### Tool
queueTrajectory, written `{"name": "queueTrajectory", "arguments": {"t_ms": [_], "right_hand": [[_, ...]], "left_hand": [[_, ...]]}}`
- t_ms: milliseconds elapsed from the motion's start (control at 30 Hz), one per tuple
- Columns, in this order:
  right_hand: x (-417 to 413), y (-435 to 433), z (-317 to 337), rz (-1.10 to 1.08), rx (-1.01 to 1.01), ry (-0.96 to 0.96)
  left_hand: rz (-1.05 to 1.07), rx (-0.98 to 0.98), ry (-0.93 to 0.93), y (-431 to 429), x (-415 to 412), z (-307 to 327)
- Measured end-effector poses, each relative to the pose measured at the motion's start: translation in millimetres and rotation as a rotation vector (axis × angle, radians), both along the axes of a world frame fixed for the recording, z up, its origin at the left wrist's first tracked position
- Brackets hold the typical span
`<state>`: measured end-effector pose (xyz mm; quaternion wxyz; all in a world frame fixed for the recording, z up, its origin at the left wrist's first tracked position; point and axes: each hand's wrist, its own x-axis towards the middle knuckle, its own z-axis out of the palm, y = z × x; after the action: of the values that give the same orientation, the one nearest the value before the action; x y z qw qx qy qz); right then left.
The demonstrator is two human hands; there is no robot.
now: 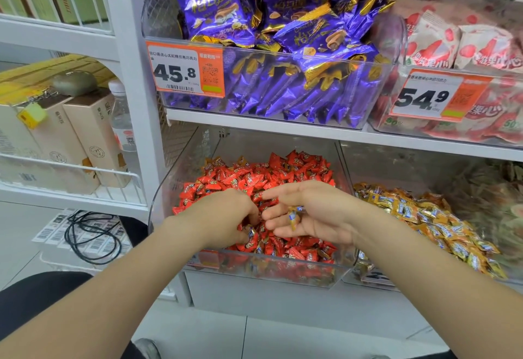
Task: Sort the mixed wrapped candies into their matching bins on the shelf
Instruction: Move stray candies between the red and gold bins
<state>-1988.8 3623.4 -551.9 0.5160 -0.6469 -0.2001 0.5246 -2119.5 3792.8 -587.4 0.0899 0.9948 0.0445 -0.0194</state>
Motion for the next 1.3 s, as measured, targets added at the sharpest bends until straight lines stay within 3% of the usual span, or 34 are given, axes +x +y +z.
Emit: {"name": "queueTrajectory", "arguments": {"t_ms": [67, 133, 267, 367, 433, 567, 733, 1100, 1300], "right_hand": [[2, -2, -2, 0.0, 0.01, 0.038], [5, -3, -6, 0.002, -0.024, -0.052], [6, -2, -14, 0.066, -0.113, -0.499], [4, 0, -19, 0.256, -0.131, -0.901], [-1, 1, -23, 0.384, -0.143, -1.072], [-5, 8, -34, 0.483, -0.225, -1.182], [-15, 20, -45, 0.531, -0.226, -1.375], [-18, 31, -49, 0.586, -0.082, -1.504], [-20, 33, -54, 0.53, -0.053, -1.465]], "left_hand": [[0.03, 0.036, 0.003, -3, 0, -1], [0.043, 0.003, -0.016, -4, 0, -4], [0.093, -0.204, -0.067, -6, -2, 4], [0.117, -0.299, -0.07, -5, -5, 10], [0.121, -0.344, -0.069, -3, -7, 12], [0.217, -0.183, -0.132, 2, -7, 12], [0.288, -0.065, 0.006, 10, -14, 14], [0.247, 0.001, 0.127, 12, -23, 23], [0.302, 0.113, 0.151, 12, -23, 20]]}}
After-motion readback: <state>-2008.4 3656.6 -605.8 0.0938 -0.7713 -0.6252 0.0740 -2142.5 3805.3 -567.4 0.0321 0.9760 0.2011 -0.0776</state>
